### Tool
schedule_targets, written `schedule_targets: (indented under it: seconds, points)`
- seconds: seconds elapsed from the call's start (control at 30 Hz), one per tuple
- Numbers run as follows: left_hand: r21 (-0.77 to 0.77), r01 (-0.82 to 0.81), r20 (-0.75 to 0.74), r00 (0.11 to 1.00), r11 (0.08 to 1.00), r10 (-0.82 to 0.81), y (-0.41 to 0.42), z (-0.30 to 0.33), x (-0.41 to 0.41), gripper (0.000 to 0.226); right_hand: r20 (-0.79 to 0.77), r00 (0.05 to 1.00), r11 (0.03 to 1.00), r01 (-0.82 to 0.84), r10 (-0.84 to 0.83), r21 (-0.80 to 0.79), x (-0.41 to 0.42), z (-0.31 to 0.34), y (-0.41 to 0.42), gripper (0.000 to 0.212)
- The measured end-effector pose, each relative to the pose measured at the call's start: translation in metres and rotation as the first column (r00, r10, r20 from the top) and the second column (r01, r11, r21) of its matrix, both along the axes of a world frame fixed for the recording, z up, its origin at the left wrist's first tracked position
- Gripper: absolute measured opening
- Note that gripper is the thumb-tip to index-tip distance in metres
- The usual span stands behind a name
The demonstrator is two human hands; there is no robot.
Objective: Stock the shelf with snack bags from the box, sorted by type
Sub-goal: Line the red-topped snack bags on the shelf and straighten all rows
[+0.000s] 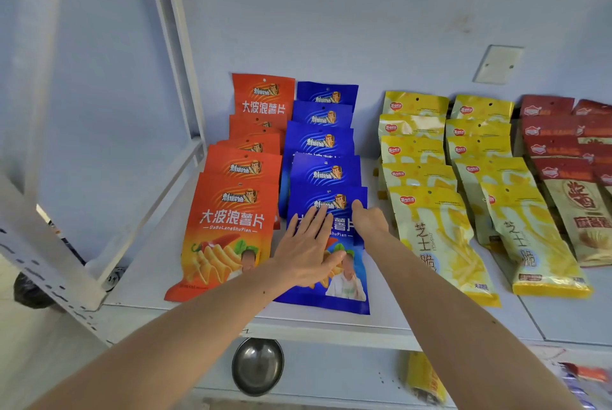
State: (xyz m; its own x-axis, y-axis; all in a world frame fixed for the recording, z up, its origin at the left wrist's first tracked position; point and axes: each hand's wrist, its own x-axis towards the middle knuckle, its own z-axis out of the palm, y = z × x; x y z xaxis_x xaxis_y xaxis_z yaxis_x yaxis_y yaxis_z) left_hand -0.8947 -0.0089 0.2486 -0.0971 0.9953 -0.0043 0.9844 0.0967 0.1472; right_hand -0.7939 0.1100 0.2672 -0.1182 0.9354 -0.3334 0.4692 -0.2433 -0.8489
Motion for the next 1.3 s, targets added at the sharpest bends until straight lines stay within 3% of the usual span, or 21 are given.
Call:
schedule_targets:
  seconds: [0.53,0.87,1.0,1.3]
  points:
    - [-0.007,-0.039,-0.009,0.999,0.999,0.039,-0.005,0.004,-0.001,0.076,0.018,0.999,0.998,-0.048,0.047,0.034,-0.008,0.002,-0.008,0.047]
    - [0.002,-0.077,-0.030,0.997,0.997,0.077,-0.015,0.015,-0.011,0.079,0.211,0.977,0.976,-0.069,0.025,0.206,-0.013,0.019,-0.018,0.066]
    - [0.005,-0.104,-0.037,0.994,0.995,0.105,-0.024,0.024,-0.020,0.079,0.338,0.941,0.936,-0.106,-0.015,0.337,-0.013,0.029,-0.025,0.071]
    - [0.010,-0.164,-0.078,0.983,0.986,0.164,-0.043,0.038,-0.075,0.077,0.429,0.902,0.785,-0.302,0.052,0.540,-0.059,0.051,-0.036,0.071]
